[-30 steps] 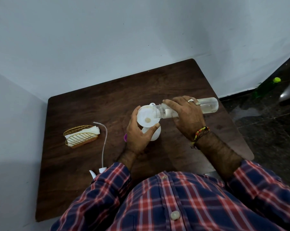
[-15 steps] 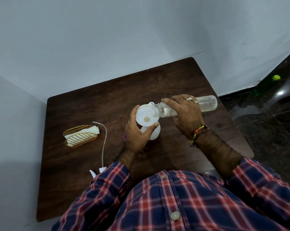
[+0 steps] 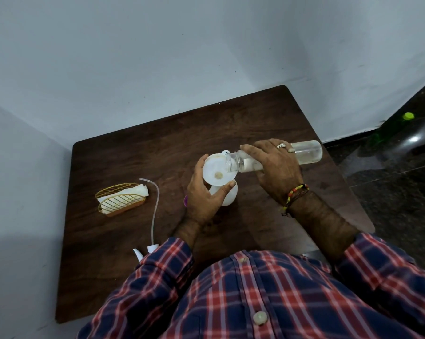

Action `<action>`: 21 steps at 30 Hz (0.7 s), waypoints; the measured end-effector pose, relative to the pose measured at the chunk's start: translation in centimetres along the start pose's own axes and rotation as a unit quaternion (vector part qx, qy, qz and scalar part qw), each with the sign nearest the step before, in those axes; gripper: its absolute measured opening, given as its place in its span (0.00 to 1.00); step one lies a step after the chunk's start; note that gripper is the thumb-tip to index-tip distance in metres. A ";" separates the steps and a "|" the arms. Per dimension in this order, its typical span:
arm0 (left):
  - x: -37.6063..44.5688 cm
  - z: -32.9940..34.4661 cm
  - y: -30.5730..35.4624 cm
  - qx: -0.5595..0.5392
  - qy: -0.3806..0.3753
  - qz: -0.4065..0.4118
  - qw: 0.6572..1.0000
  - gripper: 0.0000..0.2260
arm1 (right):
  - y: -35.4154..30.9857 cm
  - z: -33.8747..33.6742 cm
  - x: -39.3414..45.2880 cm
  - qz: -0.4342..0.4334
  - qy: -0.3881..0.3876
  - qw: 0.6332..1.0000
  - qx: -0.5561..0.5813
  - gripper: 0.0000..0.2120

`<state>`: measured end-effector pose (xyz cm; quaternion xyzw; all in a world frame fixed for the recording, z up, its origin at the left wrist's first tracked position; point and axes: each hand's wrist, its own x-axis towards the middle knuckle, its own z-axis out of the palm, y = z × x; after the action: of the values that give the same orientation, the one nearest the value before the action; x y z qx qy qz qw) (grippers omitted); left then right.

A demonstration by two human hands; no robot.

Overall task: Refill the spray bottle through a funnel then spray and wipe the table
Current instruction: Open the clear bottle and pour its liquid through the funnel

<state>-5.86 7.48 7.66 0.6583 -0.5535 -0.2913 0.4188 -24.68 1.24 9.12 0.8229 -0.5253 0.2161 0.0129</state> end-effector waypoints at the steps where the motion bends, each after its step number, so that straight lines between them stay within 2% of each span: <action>1: 0.0 0.0 0.0 0.000 -0.001 0.001 1.000 0.39 | 0.0 0.0 0.0 -0.001 0.000 1.000 0.001 0.30; 11: 0.2 -0.2 -0.2 0.005 -0.008 0.005 1.000 0.39 | -0.2 -0.1 0.0 0.001 -0.006 1.000 0.000 0.31; 21: 0.8 -1.0 -0.6 0.002 -0.052 -0.004 0.999 0.39 | -0.5 -0.2 0.4 -0.005 -0.005 1.000 -0.005 0.31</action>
<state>-4.51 6.93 7.66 0.6452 -0.5728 -0.3256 0.3868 -24.13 1.18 9.54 0.8266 -0.5221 0.2095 0.0154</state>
